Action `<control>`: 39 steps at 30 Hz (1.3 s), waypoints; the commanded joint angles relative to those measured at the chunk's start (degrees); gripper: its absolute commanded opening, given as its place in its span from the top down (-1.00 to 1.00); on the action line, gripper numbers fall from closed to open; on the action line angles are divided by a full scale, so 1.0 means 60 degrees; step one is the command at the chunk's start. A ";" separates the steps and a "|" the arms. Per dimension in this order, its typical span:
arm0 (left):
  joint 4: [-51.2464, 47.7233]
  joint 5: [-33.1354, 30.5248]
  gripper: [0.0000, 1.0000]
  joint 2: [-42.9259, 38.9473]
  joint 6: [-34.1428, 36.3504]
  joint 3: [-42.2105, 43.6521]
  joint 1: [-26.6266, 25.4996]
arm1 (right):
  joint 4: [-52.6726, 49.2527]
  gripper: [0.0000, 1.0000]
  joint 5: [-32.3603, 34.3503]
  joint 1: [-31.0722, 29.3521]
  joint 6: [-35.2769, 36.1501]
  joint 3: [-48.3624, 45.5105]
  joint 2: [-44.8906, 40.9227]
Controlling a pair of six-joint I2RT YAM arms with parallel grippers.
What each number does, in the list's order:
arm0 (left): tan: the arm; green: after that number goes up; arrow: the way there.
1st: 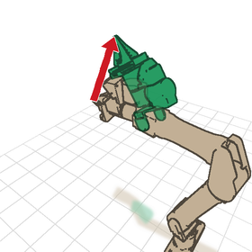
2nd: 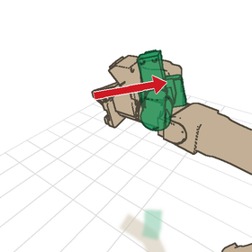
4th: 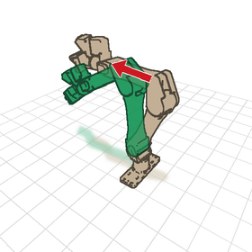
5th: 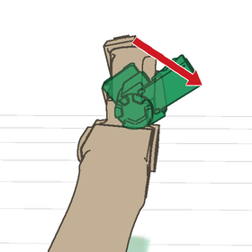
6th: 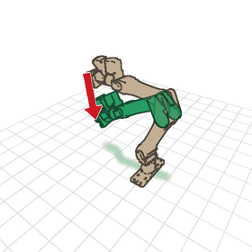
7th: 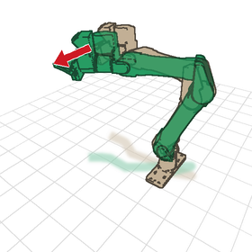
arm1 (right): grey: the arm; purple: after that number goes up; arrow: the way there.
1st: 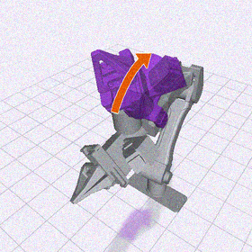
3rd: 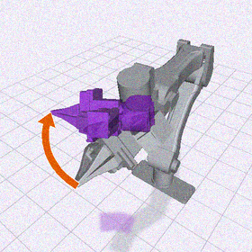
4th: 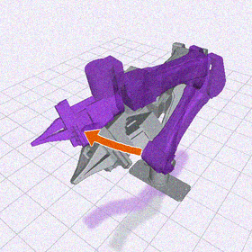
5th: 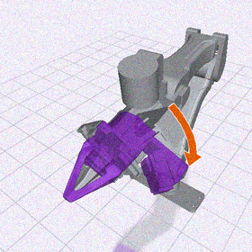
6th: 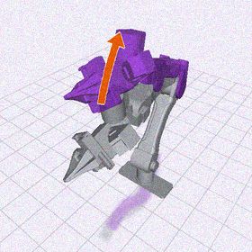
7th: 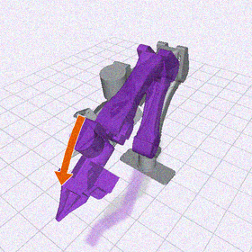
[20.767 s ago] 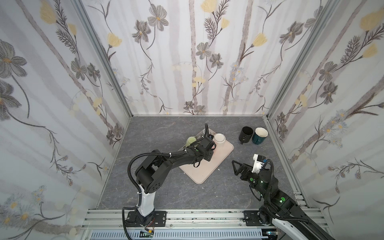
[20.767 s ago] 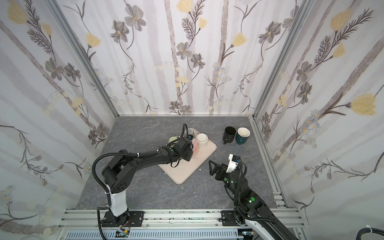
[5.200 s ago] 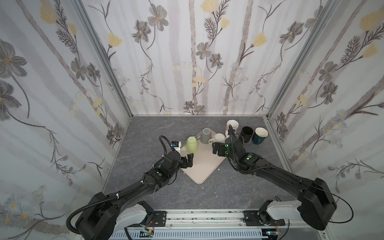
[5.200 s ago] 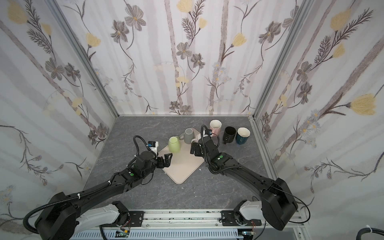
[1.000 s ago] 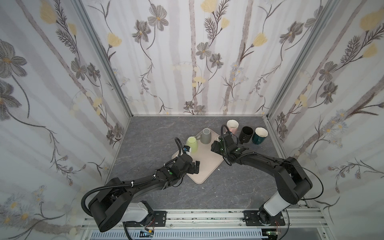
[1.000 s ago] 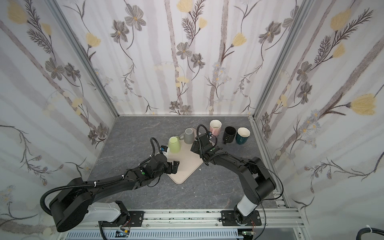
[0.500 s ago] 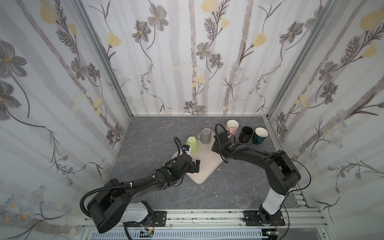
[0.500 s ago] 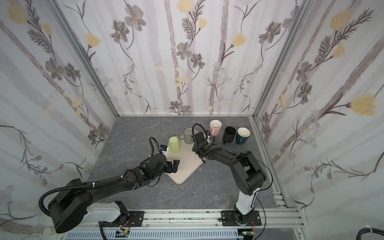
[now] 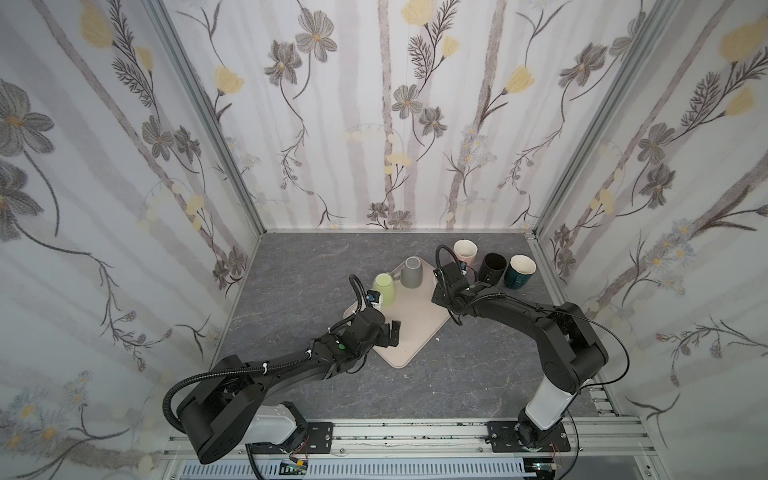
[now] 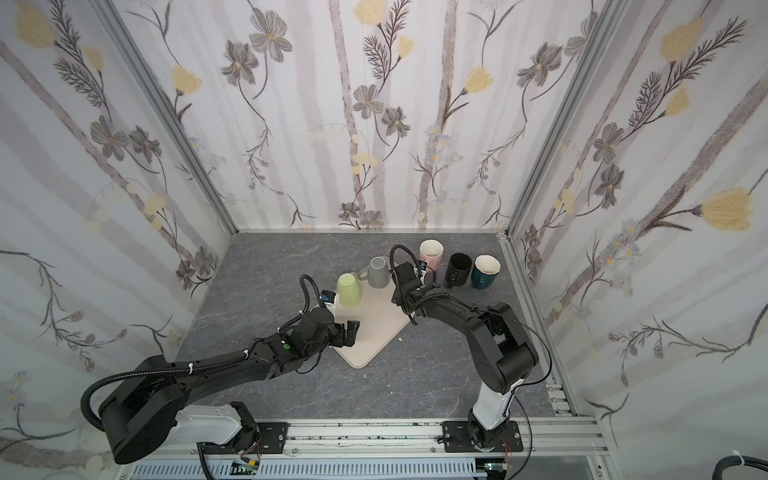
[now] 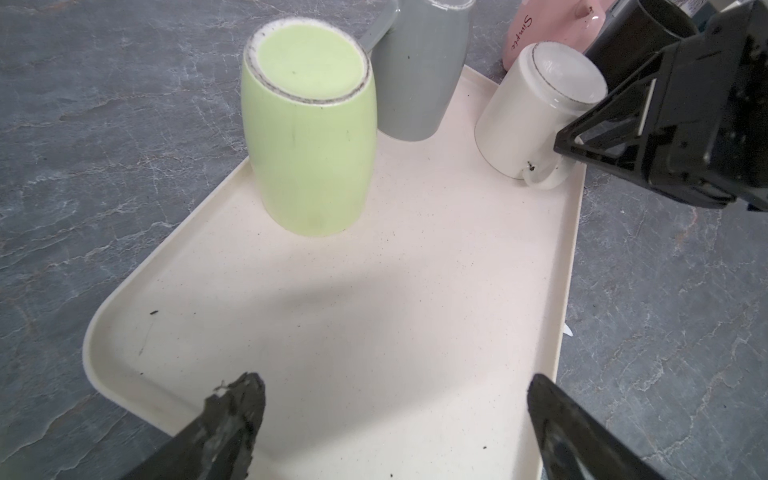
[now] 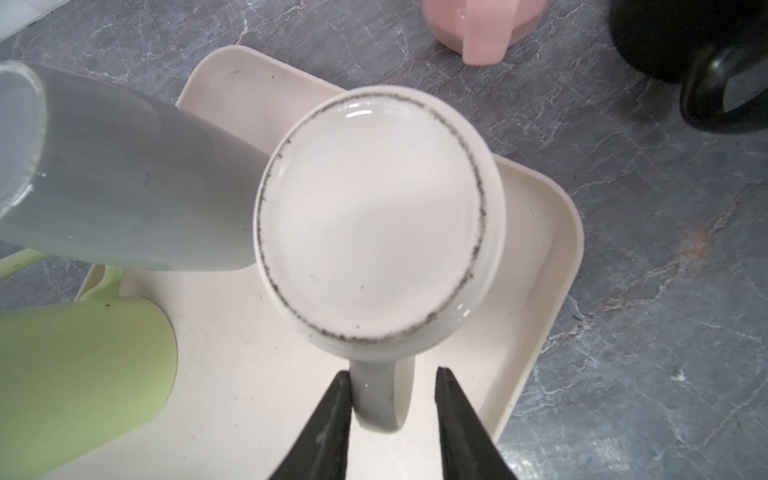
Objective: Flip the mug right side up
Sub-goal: 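Close the right gripper on the handle of the upside-down white mug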
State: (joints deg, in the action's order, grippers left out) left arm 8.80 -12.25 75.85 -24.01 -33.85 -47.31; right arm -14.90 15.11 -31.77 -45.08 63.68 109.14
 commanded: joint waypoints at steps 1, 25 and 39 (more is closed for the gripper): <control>0.0233 0.0027 -1.00 0.0086 -0.0125 -0.0082 0.0011 | -0.0182 0.31 -0.0645 0.0164 0.0704 0.0323 0.0141; 0.0189 0.0159 -1.00 0.0395 -0.0185 -0.0207 0.0007 | -0.1604 0.47 -0.0174 0.0419 0.1604 0.1895 0.1420; 0.0145 0.0255 -1.00 0.0657 -0.0188 -0.0314 0.0004 | -0.1809 0.78 -0.0422 0.0527 0.1846 0.2054 0.1342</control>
State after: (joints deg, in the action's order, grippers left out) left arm 8.78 -10.55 79.46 -24.45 -35.16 -47.31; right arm -26.06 11.49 -28.84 -34.20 75.57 117.82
